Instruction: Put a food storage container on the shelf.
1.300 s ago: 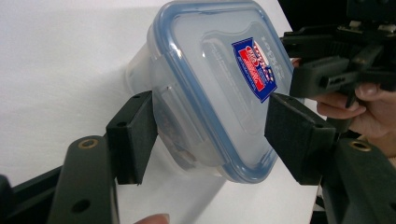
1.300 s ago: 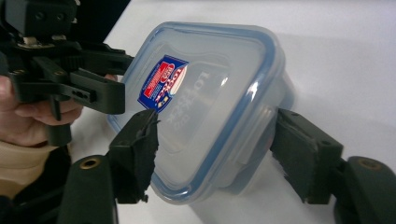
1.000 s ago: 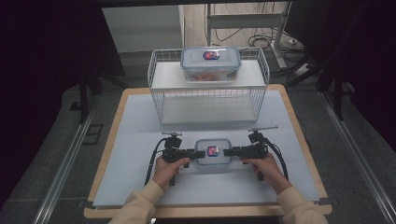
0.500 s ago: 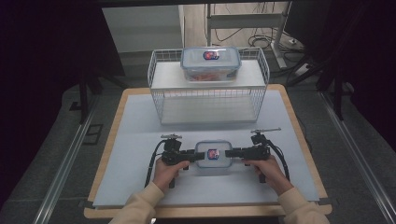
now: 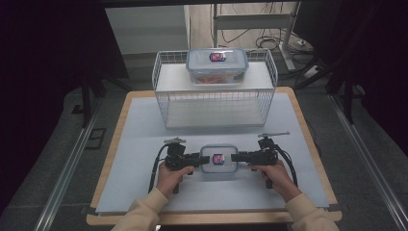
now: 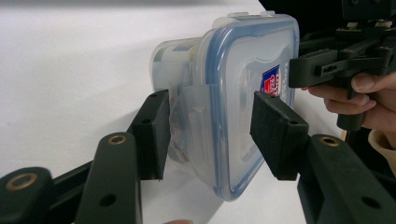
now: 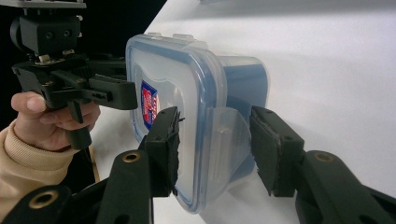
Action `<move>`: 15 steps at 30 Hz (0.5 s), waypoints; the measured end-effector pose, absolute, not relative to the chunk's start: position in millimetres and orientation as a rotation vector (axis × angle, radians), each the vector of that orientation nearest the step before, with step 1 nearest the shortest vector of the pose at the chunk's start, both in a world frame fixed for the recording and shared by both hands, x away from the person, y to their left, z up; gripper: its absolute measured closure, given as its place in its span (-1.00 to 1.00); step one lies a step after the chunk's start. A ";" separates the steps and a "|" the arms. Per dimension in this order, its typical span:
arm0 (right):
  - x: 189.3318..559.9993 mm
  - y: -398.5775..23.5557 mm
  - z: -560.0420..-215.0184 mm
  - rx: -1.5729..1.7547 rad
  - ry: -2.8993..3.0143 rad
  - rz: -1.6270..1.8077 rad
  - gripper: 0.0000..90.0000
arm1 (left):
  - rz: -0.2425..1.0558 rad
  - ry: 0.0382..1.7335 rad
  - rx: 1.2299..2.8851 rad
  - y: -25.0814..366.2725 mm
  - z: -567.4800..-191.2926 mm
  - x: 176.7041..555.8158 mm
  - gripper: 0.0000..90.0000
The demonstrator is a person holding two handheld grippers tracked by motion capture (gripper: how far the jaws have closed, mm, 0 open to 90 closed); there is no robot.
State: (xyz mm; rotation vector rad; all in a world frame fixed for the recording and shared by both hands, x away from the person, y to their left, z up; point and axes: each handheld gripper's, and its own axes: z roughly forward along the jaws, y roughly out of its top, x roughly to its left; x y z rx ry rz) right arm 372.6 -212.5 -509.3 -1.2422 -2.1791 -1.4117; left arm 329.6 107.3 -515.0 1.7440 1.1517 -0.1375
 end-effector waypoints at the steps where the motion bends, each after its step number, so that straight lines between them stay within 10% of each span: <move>1: 372.5 -212.4 -508.6 -1.240 -2.181 -1.414 0.19 | -0.134 1.151 1.745 107.1 -514.2 329.5 0.09; 15: 374.0 -213.6 -498.1 -1.219 -2.199 -1.466 0.19 | -0.108 1.125 1.745 106.9 -501.7 333.2 0.10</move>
